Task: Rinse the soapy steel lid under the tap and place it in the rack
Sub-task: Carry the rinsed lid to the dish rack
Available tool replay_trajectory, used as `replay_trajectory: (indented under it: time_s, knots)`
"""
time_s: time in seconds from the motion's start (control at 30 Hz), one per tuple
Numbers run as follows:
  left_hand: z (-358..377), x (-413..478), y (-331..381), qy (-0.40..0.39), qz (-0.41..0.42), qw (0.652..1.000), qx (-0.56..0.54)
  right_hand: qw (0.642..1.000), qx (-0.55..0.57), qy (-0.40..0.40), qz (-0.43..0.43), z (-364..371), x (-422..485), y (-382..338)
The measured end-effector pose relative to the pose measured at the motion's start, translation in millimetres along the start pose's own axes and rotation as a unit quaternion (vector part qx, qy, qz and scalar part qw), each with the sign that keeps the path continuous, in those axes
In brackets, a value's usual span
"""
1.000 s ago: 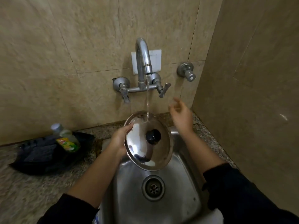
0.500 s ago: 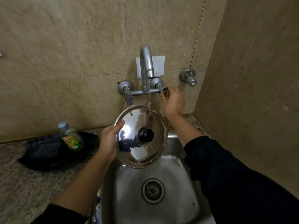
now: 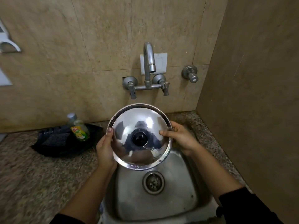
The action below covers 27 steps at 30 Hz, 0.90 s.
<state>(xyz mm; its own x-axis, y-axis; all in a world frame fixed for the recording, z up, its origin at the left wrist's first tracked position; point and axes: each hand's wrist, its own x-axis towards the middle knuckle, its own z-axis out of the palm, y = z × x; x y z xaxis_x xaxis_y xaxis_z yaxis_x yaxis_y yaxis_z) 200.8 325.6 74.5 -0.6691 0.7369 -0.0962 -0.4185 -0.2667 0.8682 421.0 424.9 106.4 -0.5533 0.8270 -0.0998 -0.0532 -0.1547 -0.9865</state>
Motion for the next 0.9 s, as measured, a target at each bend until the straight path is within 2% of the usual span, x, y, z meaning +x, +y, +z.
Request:
replay_trajectory:
  time_s: [0.1, 0.2, 0.4, 0.53, 0.67, 0.9]
  knots:
    - [-8, -8, -8, 0.028, -0.004, 0.998, 0.053, 0.996, -0.05, -0.001, -0.067, 13, -10, -18]
    - [-17, -17, -16, -0.001, -0.035, 0.991, 0.129, 0.978, -0.168, 0.02, -0.125, 28, -19, -31]
    - [-22, -25, -13, 0.009, -0.087, 0.981, 0.172, 0.949, -0.262, 0.026, -0.176, 55, -29, -46]
    - [-34, -19, 12, 0.038, -0.083, 0.984, 0.153, 0.961, -0.195, 0.025, -0.193, 78, -22, -59]
    - [-64, 1, 68, 0.08, -0.06, 0.986, 0.135, 0.982, -0.038, 0.051, -0.175, 126, -3, -65]
    - [-191, 34, 214, 0.15, 0.004, 0.982, 0.113, 0.981, 0.184, 0.052, -0.047, 300, 43, -51]
